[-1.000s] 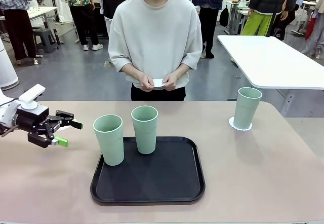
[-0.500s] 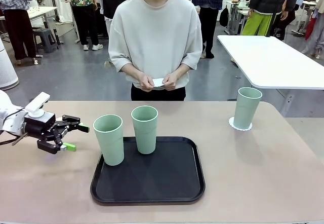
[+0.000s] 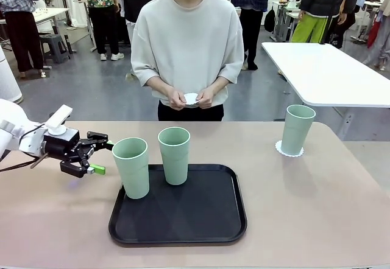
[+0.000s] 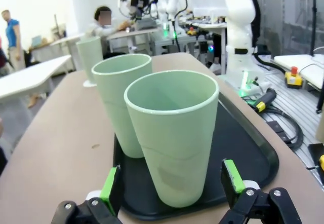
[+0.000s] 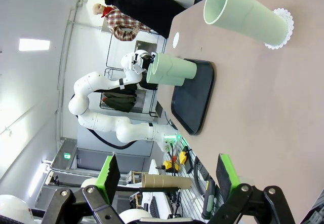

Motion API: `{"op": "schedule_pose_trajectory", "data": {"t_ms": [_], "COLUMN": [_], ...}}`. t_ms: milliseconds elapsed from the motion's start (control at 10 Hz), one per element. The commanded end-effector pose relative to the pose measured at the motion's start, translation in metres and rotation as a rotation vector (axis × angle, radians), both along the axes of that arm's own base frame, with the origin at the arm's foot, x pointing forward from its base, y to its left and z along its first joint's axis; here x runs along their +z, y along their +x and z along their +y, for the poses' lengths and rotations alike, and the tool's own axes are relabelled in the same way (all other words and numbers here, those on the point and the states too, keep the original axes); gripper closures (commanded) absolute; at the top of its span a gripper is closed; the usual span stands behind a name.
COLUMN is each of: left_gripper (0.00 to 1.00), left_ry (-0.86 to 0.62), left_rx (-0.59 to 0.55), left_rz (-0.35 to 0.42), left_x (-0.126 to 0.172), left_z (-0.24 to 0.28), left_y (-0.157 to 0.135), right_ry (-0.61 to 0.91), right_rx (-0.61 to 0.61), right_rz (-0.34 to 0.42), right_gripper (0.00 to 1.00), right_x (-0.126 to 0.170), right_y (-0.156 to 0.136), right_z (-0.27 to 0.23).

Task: Place coasters on the table and set cups on them.
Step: Take one Reusable plastic cup from the Flat Tray and place it on a coaster set by the human.

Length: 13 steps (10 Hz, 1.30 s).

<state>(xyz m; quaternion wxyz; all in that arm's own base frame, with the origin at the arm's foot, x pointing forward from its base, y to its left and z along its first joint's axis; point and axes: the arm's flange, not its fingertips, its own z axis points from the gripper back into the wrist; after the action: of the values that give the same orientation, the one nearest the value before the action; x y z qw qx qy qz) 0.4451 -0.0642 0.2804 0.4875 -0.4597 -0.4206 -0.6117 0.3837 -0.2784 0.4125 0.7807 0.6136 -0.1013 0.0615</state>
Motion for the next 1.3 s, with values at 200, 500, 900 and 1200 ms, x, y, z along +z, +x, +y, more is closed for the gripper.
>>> {"op": "schedule_pose_trajectory", "data": {"t_ms": [200, 500, 900, 1200], "left_gripper": [0.00, 0.00, 0.00, 0.00], "left_ry": [-0.019, -0.035, -0.052, -0.054], "left_rx": [-0.037, -0.064, -0.104, -0.127], "left_rz": [-0.013, -0.012, 0.016, 0.027], "left_x": [-0.012, -0.014, -0.019, -0.022], "left_z": [-0.010, -0.014, -0.020, -0.027], "left_y": [0.011, 0.013, 0.015, 0.015], "right_ry": [-0.002, -0.002, -0.002, -0.002], "right_rx": [-0.007, -0.007, -0.007, -0.007], "right_rz": [0.008, 0.008, 0.008, 0.008], "right_gripper": [0.00, 0.00, 0.00, 0.00], "right_x": [0.000, 0.000, 0.000, 0.000], "right_y": [-0.002, -0.002, -0.002, -0.002], "right_z": [0.002, 0.002, 0.002, 0.002]}}
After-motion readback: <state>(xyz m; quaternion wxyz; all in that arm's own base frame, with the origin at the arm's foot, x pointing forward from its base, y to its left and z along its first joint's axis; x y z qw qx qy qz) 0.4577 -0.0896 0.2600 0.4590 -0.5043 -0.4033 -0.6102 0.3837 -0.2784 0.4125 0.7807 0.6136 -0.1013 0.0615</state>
